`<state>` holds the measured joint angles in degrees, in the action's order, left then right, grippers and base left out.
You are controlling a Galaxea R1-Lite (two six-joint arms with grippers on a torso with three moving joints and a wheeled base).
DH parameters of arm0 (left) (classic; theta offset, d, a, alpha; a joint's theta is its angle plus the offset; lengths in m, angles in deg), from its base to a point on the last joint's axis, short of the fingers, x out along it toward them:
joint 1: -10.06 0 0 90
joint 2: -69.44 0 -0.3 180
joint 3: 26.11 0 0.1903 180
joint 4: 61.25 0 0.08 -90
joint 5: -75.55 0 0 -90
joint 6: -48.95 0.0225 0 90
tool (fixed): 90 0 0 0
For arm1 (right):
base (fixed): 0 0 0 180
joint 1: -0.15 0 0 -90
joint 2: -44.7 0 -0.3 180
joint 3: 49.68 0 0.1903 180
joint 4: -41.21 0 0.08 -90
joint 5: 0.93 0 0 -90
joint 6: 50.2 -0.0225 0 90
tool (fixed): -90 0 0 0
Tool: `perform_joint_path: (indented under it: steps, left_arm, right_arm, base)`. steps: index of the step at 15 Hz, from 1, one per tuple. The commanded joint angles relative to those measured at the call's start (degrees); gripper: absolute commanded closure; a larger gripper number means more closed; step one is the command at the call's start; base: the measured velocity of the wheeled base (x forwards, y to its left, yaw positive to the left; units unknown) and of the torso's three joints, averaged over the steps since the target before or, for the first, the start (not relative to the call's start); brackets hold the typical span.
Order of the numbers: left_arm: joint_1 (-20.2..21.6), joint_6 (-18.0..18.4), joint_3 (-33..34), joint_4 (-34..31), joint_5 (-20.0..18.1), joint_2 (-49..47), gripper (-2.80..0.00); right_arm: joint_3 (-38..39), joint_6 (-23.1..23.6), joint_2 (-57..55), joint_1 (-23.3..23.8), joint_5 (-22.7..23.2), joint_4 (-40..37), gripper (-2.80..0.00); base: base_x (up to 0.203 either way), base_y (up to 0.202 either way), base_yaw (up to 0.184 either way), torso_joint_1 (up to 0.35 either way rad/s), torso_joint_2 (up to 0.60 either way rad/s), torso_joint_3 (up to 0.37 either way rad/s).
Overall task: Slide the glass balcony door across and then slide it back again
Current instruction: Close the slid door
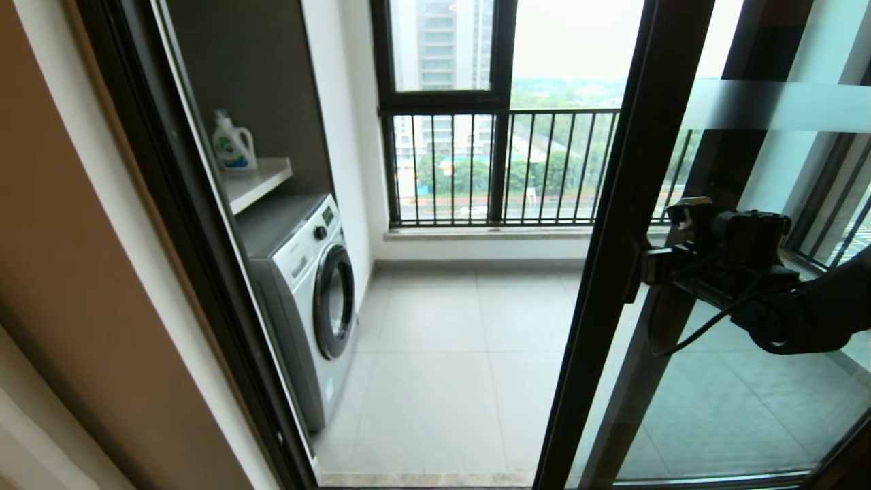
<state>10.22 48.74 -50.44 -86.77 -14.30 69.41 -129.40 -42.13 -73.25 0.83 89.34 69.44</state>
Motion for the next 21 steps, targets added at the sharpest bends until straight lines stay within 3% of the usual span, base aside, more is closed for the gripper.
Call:
perform_joint_path:
  steps: [1, 6, 21]
  left_arm:
    - [0.02, -0.04, 0.0, -0.03, 0.04, -0.06, 0.0]
    - [0.02, -0.04, 0.0, -0.05, 0.04, -0.06, 0.0]
    - [0.02, -0.04, 0.0, -0.05, 0.04, -0.06, 0.0]
  right_arm:
    - [-0.2, 0.02, -0.72, -3.09, -1.4, 0.35, 0.0]
    - [-3.07, 0.02, -3.04, -8.65, -5.14, 0.35, 0.0]
    - [-9.3, 0.01, -8.42, -19.1, -11.37, 0.26, 0.0]
  base:
    - [0.0, 0.0, 0.0, 0.0, 0.0, 0.0]
    - [0.0, 0.0, 0.0, 0.0, 0.0, 0.0]
    - [0.0, 0.0, 0.0, 0.0, 0.0, 0.0]
